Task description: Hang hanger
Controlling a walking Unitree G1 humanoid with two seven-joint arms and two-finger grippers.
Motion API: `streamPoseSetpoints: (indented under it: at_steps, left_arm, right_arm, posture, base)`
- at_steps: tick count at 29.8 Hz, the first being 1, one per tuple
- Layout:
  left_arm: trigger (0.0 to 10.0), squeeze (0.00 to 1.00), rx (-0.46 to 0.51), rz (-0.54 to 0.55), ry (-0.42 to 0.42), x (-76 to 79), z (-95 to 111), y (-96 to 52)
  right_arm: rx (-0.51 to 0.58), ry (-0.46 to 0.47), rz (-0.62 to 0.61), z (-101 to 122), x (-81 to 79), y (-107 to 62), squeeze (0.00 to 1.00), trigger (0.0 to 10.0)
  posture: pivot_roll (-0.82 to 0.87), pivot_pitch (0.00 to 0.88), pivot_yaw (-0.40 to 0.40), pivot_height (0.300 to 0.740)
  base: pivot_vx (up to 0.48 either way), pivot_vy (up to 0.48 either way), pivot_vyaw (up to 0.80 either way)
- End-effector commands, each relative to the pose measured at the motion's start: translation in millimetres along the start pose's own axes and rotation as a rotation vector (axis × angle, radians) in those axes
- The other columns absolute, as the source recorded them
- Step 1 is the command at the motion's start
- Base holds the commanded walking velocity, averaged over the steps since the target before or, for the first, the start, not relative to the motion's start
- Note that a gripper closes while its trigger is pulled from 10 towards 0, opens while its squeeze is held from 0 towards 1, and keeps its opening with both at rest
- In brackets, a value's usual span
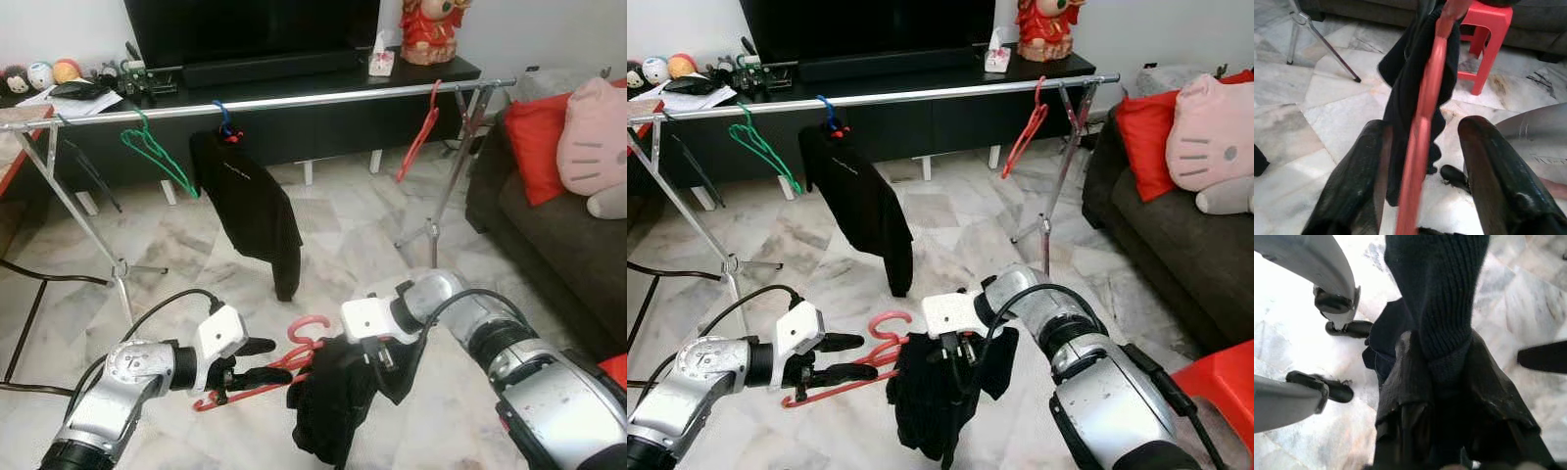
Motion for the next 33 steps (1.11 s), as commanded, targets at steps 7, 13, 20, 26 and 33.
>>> streamPoseSetpoints:
  at_steps: [7, 13, 20, 26, 33]
  left_arm:
    - [10.0, 1.0, 0.059, 0.088, 0.005, -6.7, 9.1, -12.9]
    - [10.0, 1.0, 0.078, 0.122, -0.005, -7.1, 8.4, -15.5]
    - [10.0, 0.38, 0.171, 0.45, 0.009, -30.8, 4.6, -32.4]
    - [10.0, 0.0, 0.226, 0.656, -0.004, -40.0, 0.8, -36.2]
    - [10.0, 0.0, 0.234, 0.687, -0.021, -33.0, -6.4, -22.5]
  right_arm:
    - [-0.047, 0.091, -0.129, -15.4, 1.8, -7.4, 0.0, 0.0]
    - [-0.049, 0.118, -0.135, -22.3, -4.7, -8.0, 0.0, 0.0]
    - [-0.093, 0.244, -0.327, -32.4, 0.3, -6.0, 0.0, 0.0]
    - [-0.136, 0.36, -0.578, -29.5, 26.0, -13.5, 0.0, 0.0]
    - [-0.036, 0.43, -0.699, -12.6, 44.9, -14.9, 0.0, 0.0]
  posture:
    - [-0.06, 0.0, 0.034, 0.74]
    - [-0.06, 0.0, 0.033, 0.74]
    - [-0.07, 0.0, 0.041, 0.74]
    - [-0.07, 0.0, 0.041, 0.74]
    - [-0.07, 0.0, 0.041, 0.74]
  base:
    - [0.0, 0.0, 0.0]
    - [0.0, 0.0, 0.0]
    - [0.0, 0.0, 0.0]
    - [0.0, 0.0, 0.0]
    - [0.0, 0.0, 0.0]
Point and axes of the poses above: a point about 5 cm out from each wrist's last joint towards the gripper, its own y axis pointing out of the wrist towards the gripper, its own z axis along the axis of the wrist's last joint, x = y × z, the point moved 1 cm from there along y, pointing out of the wrist towards the gripper, and after that the axes turned 8 degrees about -y, right-handed, at the moved point
